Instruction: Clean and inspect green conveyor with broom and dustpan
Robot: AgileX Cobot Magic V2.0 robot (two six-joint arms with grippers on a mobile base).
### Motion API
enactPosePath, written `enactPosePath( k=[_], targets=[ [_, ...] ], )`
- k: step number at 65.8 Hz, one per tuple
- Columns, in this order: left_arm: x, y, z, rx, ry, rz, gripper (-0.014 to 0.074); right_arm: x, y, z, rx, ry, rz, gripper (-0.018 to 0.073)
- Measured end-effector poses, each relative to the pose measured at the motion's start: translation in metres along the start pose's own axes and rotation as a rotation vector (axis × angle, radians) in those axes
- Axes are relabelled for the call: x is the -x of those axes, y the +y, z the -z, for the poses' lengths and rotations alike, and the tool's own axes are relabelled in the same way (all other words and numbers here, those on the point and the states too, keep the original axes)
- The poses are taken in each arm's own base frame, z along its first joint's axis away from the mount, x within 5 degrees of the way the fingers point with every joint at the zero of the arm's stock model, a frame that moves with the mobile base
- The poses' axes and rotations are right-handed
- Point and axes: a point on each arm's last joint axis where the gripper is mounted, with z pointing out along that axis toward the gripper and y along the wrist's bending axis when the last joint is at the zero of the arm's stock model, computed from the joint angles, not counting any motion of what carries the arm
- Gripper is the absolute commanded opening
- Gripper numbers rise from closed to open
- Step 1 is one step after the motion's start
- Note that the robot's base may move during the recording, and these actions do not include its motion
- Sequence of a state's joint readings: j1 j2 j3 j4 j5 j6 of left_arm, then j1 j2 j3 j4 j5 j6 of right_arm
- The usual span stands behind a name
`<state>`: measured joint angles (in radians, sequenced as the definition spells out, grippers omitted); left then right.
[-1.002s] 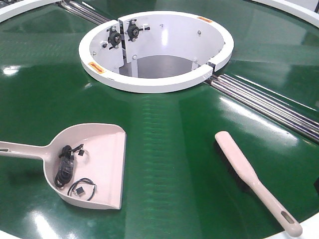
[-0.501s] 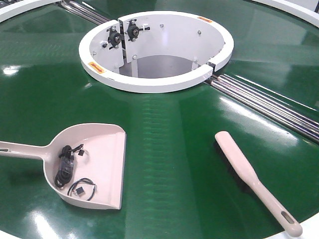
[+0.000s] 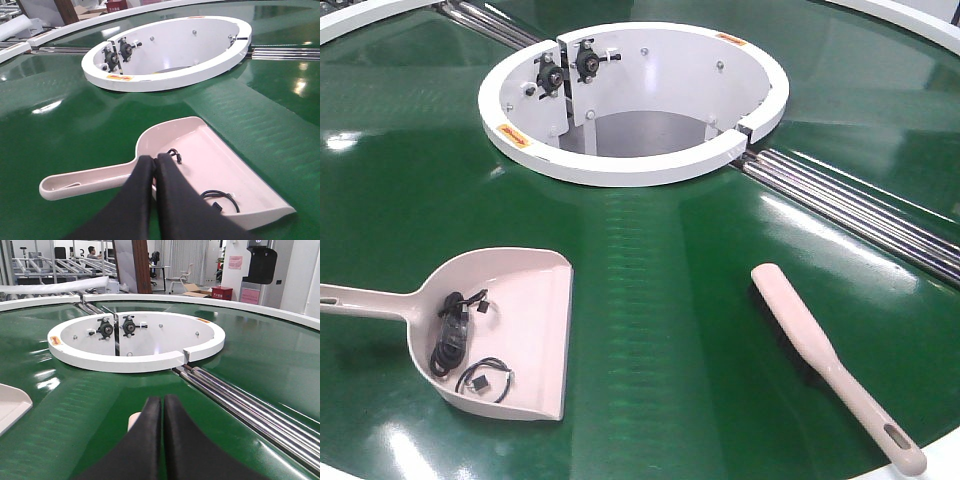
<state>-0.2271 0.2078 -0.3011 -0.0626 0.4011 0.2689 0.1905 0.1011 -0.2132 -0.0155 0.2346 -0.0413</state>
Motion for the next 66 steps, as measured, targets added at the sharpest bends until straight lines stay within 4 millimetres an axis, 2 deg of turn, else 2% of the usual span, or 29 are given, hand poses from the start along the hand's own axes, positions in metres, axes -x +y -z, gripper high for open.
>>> enactPosePath(
  k=[12,19,27,37,50,66],
  targets=[
    [-0.001,0.000,-0.001,0.004,-0.011,0.013,-0.0008,0.000,0.000,0.000,0.000,0.001,-0.001,-0.0008],
    [-0.008,0.000,-0.003,0.040,-0.079,0.067,-0.0008,0.000,0.000,0.000,0.000,0.001,-0.001,-0.0008],
    [-0.029,0.001,-0.007,0.119,-0.198,0.151,-0.0008,0.000,0.000,0.000,0.000,0.001,-0.001,-0.0008],
    [-0.061,-0.001,-0.010,0.197,-0.229,0.190,-0.0006,0.000,0.000,0.000,0.000,0.001,-0.001,-0.0008],
    [-0.067,0.003,-0.005,0.307,-0.225,0.235,-0.0006,-0.001,0.000,0.000,0.000,0.003,-0.001,-0.0008],
    [-0.070,0.002,-0.006,0.301,-0.182,0.231,-0.0006,-0.001,0.000,0.000,0.000,0.005,-0.001,-0.0008]
  ],
)
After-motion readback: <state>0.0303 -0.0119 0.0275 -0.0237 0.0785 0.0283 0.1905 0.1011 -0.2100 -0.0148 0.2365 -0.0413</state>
